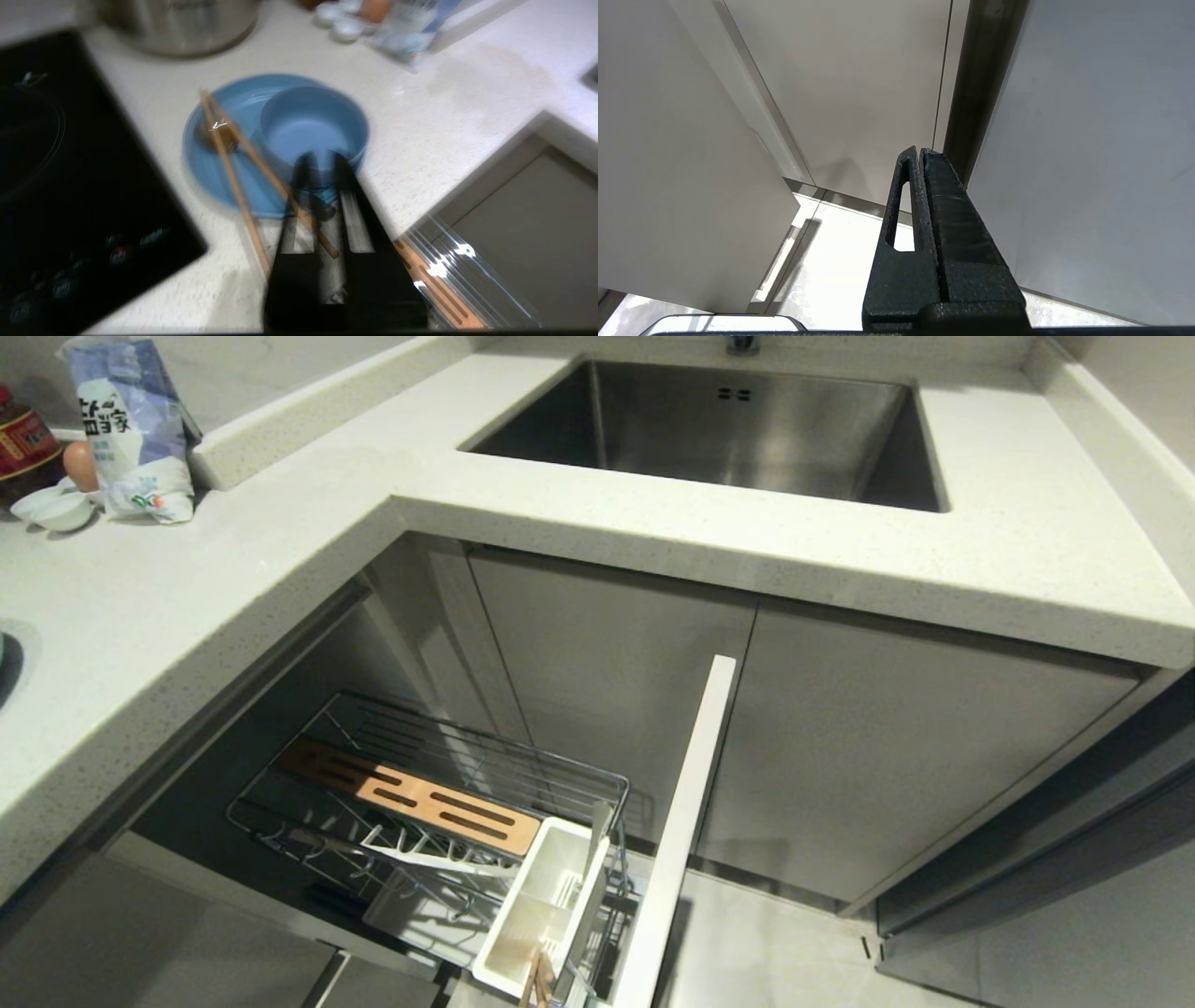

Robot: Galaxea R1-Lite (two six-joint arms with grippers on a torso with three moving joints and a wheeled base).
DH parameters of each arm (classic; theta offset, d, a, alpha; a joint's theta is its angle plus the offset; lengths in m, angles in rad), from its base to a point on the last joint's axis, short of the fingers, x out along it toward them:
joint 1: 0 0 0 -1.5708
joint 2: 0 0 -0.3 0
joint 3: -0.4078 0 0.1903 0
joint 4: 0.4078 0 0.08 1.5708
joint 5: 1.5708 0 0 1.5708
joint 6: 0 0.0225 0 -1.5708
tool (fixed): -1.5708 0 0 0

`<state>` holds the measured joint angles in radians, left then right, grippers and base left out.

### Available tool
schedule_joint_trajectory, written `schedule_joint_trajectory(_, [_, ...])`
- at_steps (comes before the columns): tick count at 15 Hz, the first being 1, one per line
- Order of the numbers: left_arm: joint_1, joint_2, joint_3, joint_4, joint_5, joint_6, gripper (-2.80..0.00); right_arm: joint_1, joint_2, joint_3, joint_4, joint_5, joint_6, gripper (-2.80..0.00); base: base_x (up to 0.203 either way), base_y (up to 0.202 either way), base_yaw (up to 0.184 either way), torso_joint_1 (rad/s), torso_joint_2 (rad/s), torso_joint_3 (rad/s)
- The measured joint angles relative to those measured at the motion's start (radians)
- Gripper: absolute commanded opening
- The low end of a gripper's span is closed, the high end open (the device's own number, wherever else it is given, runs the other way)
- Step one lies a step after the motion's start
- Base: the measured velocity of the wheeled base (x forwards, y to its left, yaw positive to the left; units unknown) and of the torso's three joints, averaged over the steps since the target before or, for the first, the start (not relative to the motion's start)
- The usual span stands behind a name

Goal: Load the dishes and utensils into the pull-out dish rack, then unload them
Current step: Close the cupboard

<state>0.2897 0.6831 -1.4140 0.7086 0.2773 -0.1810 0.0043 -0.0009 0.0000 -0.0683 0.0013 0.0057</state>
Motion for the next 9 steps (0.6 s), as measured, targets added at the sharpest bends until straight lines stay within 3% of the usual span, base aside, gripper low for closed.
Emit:
schedule_joint_trajectory(4, [-0.123, -0.125, 0.151, -0.123, -0.054, 0.096, -2.8, 0.0, 0.0, 0.0, 0.0, 0.0, 0.0, -2.8, 0.0, 0.0, 0.0, 0.0, 0.0, 0.0])
schedule_joint_trajectory(9, [-0.224, -0.356, 0.525, -0.247, -0.193, 0.238, -2.8, 0.0, 0.0, 0.0, 0.0, 0.0, 0.0, -2.8, 0.0, 0.0, 0.0, 0.0, 0.0, 0.0])
